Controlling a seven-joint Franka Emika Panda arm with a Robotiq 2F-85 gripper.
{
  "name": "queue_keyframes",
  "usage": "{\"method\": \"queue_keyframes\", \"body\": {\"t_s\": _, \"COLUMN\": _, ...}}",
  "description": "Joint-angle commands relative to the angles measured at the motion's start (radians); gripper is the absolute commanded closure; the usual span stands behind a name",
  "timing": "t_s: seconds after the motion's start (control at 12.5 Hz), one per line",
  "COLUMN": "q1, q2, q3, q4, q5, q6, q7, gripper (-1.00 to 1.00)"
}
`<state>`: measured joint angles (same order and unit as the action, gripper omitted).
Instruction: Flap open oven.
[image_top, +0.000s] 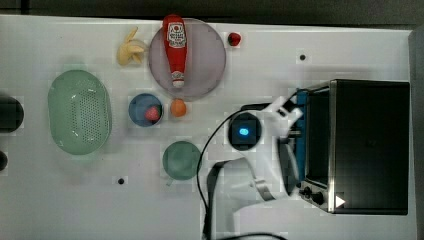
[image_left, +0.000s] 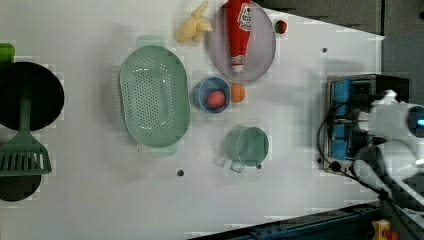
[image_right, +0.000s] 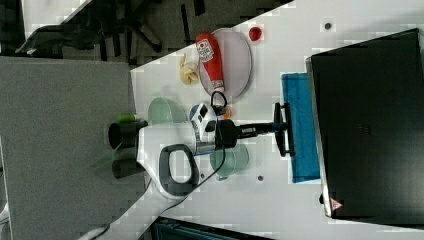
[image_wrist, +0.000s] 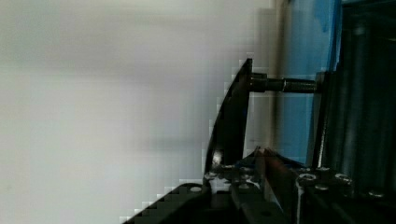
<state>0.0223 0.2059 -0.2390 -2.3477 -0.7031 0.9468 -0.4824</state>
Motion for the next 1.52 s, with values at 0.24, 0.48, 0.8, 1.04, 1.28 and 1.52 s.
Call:
{"method": "queue_keyframes", "body": {"t_s": 0.24, "q1": 0.079, "q2": 0.162, "q3": 0.067, "q4": 0.032, "q5": -0.194, "q6": -0.072, "q7": 0.395, "gripper": 0.65}}
{"method": "queue_keyframes", "body": {"t_s": 0.48, "q1": 0.111, "q2": 0.247, "q3": 0.073, "q4": 0.071, "q5": -0.209, "q6": -0.078, "q7": 0.515, "gripper": 0.65}}
{"method": "queue_keyframes", "body": {"t_s": 0.8, "q1": 0.121, "q2": 0.234, "q3": 0.071, "q4": 0.1, "q5": -0.19, "q6": -0.073, "q7": 0.52, "gripper": 0.65}}
{"method": "queue_keyframes", "body": {"t_s": 1.04, "q1": 0.11, "q2": 0.103, "q3": 0.068, "q4": 0.13, "q5": 0.103, "q6": -0.073, "q7": 0.56, "gripper": 0.65}}
{"method": "queue_keyframes", "body": {"t_s": 1.28, "q1": 0.107, "q2": -0.067, "q3": 0.057, "q4": 0.169, "q5": 0.427, "q6": -0.125, "q7": 0.56, "gripper": 0.65}}
{"method": "queue_keyframes", "body": {"t_s": 1.52, "q1": 0.105, "q2": -0.22, "q3": 0.049, "q4": 0.243, "q5": 0.642, "q6": -0.334, "q7": 0.561, "gripper": 0.65}}
